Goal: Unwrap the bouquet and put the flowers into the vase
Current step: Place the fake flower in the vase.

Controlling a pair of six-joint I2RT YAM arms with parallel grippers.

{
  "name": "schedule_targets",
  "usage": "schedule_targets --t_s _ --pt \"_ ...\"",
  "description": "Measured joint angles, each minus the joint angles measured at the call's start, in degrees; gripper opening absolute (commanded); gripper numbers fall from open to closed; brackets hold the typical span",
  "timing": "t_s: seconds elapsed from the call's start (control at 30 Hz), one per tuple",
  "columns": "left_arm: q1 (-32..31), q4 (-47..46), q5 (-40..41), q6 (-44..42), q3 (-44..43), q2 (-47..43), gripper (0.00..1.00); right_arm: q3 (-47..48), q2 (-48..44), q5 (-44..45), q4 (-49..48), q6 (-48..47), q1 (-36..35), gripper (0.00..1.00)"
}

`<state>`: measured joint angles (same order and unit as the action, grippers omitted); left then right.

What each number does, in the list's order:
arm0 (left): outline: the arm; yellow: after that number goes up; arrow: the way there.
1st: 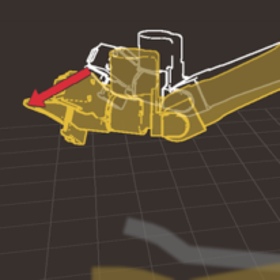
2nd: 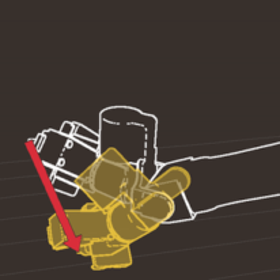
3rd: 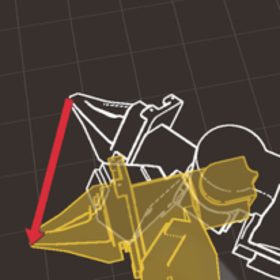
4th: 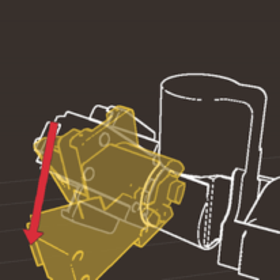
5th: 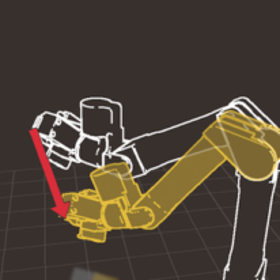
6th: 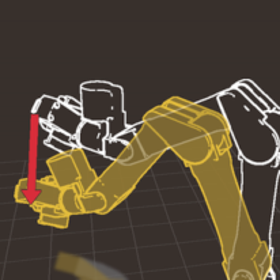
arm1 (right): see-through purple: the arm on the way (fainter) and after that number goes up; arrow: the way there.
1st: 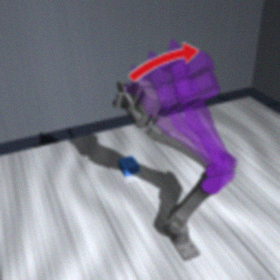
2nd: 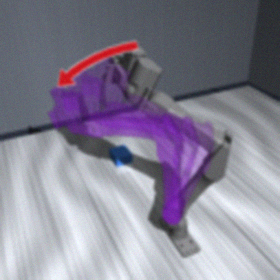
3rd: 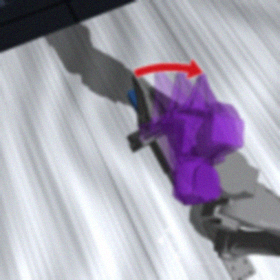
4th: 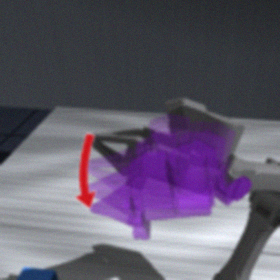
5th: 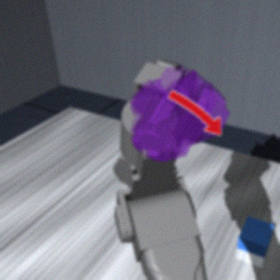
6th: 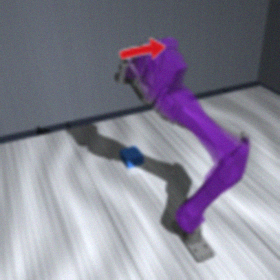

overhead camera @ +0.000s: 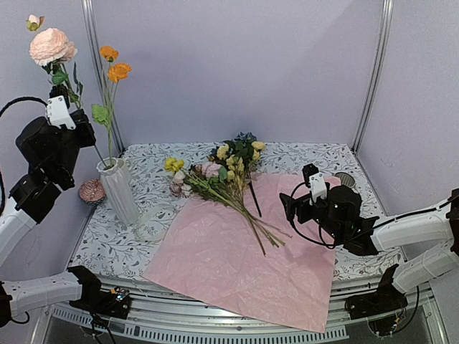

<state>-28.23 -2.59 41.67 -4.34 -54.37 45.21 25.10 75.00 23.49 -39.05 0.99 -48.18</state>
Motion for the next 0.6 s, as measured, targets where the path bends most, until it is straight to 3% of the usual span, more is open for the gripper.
schedule_targets --t_s 0.47,0.53,0.6 --pt "18.56 15.37 -17.14 19.10 -0.11 9.46 0.00 -0.02 -0.11 -0.02 0.00 0.00 0.00 0.99" --pt "19.91 16.24 -19.74 20.65 -0.15 9.84 0.09 -0.02 -0.33 -0.02 0.00 0.00 0.00 0.99" --pt "20.63 17.31 -21.62 21.73 -0.31 10.47 0.36 -0.02 -0.39 -0.02 0.00 0.02 0.00 0.99"
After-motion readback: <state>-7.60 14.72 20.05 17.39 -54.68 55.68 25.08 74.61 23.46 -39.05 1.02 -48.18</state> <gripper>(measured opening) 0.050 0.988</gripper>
